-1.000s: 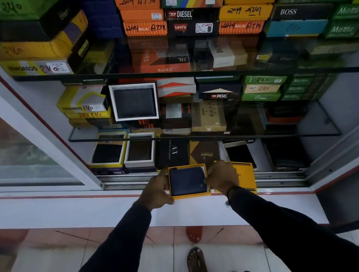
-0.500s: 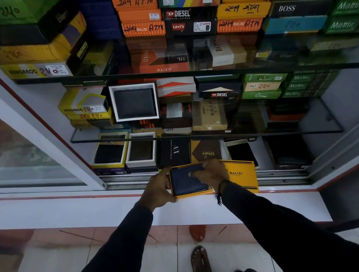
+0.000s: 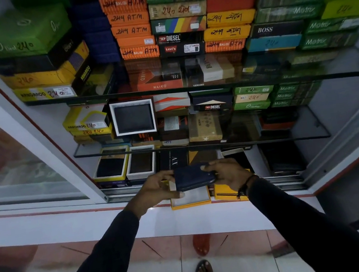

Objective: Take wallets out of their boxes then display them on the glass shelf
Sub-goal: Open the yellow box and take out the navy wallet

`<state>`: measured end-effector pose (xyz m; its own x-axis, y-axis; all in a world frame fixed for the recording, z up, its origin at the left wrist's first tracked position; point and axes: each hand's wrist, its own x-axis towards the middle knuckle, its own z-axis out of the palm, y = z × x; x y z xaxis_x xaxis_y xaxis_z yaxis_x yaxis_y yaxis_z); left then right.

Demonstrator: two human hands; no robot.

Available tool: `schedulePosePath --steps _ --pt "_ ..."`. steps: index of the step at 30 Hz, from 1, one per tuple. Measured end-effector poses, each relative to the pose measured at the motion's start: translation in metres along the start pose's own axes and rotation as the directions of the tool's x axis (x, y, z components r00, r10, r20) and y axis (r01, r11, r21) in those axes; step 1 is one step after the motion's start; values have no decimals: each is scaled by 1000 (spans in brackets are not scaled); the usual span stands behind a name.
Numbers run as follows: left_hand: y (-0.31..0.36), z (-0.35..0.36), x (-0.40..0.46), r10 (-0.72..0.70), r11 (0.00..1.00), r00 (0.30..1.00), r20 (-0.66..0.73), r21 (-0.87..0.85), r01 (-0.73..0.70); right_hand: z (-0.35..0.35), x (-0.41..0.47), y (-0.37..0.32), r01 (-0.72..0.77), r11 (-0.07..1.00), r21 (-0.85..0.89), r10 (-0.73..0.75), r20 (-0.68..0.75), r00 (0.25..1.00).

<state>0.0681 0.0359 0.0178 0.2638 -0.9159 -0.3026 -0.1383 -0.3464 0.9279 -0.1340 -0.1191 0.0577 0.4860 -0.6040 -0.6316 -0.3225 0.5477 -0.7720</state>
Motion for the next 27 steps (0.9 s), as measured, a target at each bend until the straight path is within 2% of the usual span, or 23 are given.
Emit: schedulePosePath --steps 12,15,17,19,21,25,27 --pt "13 16 -12 82 960 997 9 -267 -77 -25 -22 14 -2 982 189 -18 108 994" --pt "13 24 -14 -15 901 999 -41 -433 -4 -30 -23 28 -44 935 353 -11 153 988" --pt "15 34 -15 -38 847 998 41 -529 54 -25 -25 40 -103 898 428 -3 240 971" --pt "17 45 -17 -44 793 993 110 -600 102 -15 -28 46 -155 895 418 0 348 938" --pt "17 51 -17 -72 741 988 136 -656 145 -5 -27 46 -131 914 384 -37 398 917" --pt "11 46 -18 -92 719 988 122 -679 150 -3 -22 41 27 956 291 -108 265 958" --pt "8 40 -20 -103 719 990 94 -681 140 -10 -19 39 44 965 259 -115 267 957"
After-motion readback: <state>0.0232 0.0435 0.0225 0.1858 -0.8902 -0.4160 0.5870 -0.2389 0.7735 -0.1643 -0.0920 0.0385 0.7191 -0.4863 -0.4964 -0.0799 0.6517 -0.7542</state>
